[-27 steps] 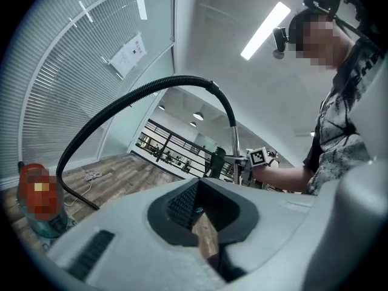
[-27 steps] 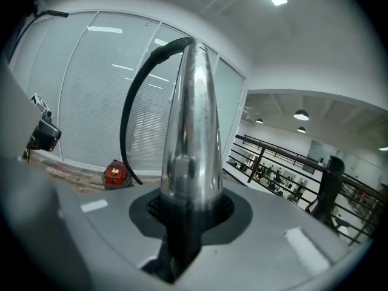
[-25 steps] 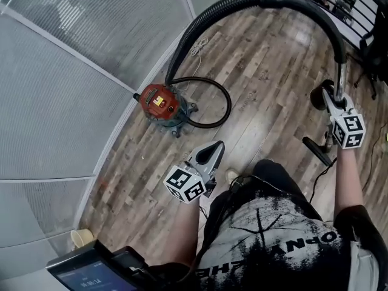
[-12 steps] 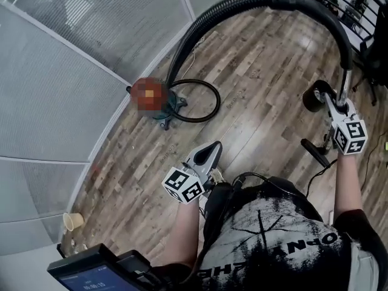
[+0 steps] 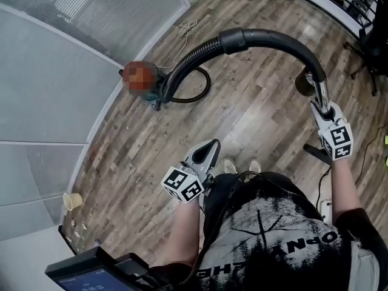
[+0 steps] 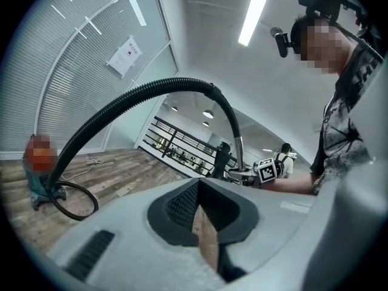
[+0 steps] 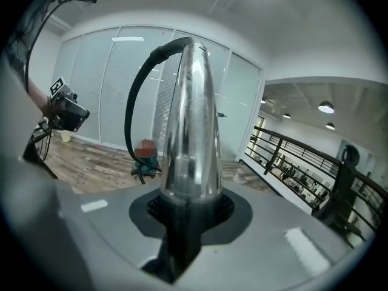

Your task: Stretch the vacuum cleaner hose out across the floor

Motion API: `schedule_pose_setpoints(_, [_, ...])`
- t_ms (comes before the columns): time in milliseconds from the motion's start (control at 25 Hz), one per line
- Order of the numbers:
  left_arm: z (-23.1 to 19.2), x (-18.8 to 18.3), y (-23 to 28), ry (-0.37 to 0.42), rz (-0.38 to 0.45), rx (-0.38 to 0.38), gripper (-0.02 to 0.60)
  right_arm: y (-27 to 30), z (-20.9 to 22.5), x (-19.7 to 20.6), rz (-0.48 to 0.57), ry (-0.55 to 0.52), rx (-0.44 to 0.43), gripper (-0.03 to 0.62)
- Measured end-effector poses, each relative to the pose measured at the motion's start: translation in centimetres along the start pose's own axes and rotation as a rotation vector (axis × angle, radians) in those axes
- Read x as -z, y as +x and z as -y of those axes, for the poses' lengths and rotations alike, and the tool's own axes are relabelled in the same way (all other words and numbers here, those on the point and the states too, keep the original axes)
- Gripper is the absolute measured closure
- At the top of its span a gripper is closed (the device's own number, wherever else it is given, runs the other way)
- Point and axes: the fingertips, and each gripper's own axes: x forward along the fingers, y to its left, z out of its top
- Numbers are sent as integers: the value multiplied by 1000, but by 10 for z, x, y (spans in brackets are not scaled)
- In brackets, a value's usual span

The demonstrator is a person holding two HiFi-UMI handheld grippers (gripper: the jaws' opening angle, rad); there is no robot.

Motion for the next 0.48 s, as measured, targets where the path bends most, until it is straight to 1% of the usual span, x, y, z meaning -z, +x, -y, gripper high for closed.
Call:
schedule_pose_setpoints(120, [11, 14, -1, 4, -25, 25, 581, -15, -10, 21, -5, 51, -5, 511])
schedule_pose_setpoints(280, [22, 28, -5, 3, -37, 70, 581, -45, -21, 40, -14, 120, -2, 511])
schedule_pose_setpoints(360, [29, 34, -7, 9, -42, 95, 581, -63, -23, 45, -27, 129, 11, 511])
schedule_pose_setpoints(480, [39, 48, -13, 2, -57, 118, 581, -90, -21, 58, -50, 111, 42, 511])
